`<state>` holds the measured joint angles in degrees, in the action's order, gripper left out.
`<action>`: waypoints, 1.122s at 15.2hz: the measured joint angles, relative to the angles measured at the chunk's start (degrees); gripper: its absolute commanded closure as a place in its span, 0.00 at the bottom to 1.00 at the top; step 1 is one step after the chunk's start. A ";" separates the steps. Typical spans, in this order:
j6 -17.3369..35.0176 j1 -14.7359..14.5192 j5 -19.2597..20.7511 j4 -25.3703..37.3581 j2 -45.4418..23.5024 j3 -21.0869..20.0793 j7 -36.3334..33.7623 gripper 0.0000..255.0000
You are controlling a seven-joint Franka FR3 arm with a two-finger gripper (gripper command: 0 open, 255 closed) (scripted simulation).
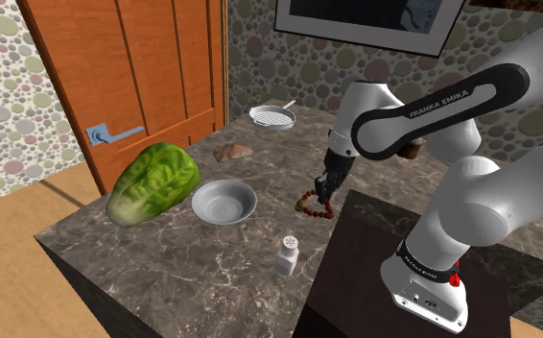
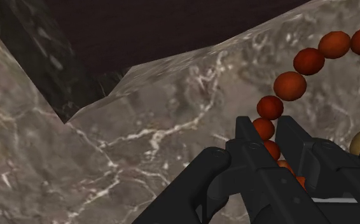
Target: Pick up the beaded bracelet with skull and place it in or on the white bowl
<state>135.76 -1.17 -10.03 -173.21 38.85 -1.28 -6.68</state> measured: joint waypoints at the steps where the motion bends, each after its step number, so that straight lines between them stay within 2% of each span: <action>1: -1.01 0.17 0.19 0.26 0.77 0.04 -0.05 1.00; 17: -18.15 1.20 1.94 8.31 9.92 0.04 -2.07 1.00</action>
<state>117.61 0.03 -8.09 -164.90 48.77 -1.25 -8.75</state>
